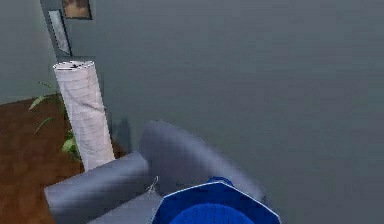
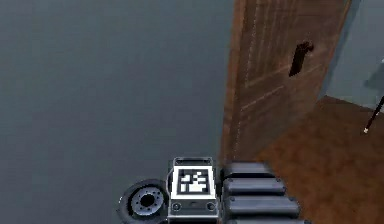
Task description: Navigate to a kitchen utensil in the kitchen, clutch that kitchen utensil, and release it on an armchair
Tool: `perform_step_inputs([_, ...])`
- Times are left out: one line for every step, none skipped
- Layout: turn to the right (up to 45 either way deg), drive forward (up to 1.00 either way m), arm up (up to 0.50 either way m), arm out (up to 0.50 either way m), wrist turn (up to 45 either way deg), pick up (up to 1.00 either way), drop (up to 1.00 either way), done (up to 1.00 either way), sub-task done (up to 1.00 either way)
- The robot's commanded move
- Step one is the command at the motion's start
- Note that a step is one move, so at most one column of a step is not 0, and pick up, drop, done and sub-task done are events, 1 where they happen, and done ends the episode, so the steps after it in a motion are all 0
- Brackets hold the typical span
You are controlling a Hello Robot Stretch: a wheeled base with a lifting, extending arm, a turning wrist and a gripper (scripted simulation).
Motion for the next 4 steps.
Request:
perform_step_inputs([-45.0, 0.00, 0.00, 0.00, 0.0, 0.00, 0.00, 0.00, 0.00])
perform_step_inputs([-12.0, 0.00, 0.00, 0.00, 0.0, 0.00, 0.00, 0.00, 0.00])
perform_step_inputs([45.0, 0.00, 0.00, 0.00, 0.0, 0.00, 0.00, 0.00, 0.00])
perform_step_inputs([6.0, 0.00, 0.00, 0.00, 0.0, 0.00, 0.00, 0.00, 0.00])
